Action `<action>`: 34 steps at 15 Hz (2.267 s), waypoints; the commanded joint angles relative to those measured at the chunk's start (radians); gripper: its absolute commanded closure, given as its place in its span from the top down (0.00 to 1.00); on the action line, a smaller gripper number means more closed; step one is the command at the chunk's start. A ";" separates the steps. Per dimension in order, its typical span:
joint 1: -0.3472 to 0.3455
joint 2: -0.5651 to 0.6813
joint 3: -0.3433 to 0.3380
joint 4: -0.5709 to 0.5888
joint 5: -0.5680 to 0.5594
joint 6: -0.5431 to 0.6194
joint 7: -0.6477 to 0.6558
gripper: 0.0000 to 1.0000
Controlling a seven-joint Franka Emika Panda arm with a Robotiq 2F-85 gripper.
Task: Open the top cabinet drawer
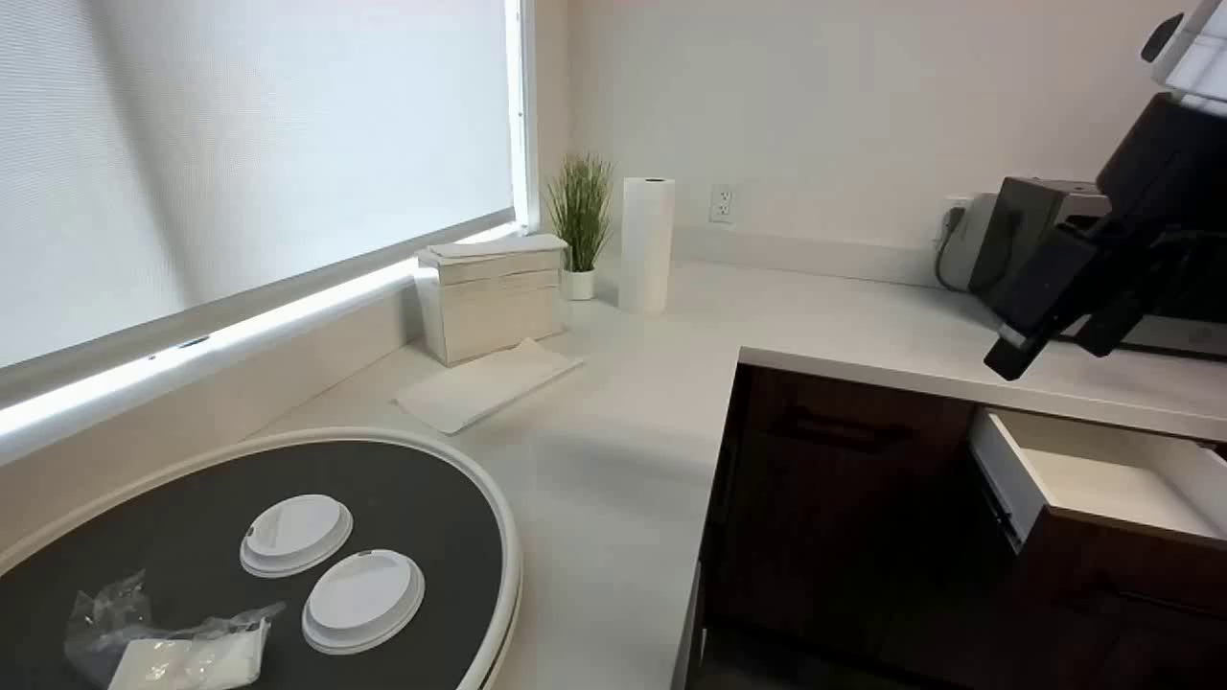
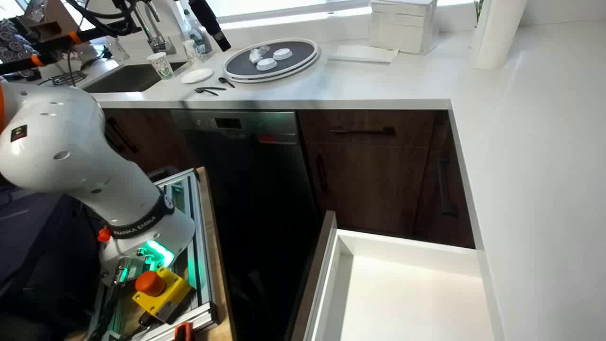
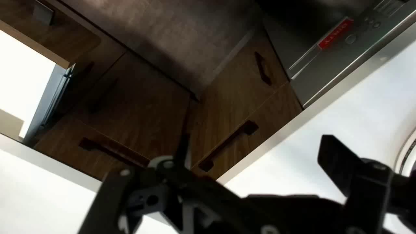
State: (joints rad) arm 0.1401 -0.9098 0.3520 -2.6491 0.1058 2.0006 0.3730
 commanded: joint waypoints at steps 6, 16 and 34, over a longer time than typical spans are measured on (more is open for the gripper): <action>0.005 0.002 -0.004 0.002 -0.005 -0.002 0.003 1.00; -0.068 0.181 0.043 -0.111 -0.201 0.523 -0.041 1.00; -0.451 0.700 -0.022 -0.120 -0.573 1.057 -0.417 1.00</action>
State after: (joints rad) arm -0.3114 -0.2099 0.3299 -2.7686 -0.4672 3.0579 -0.0437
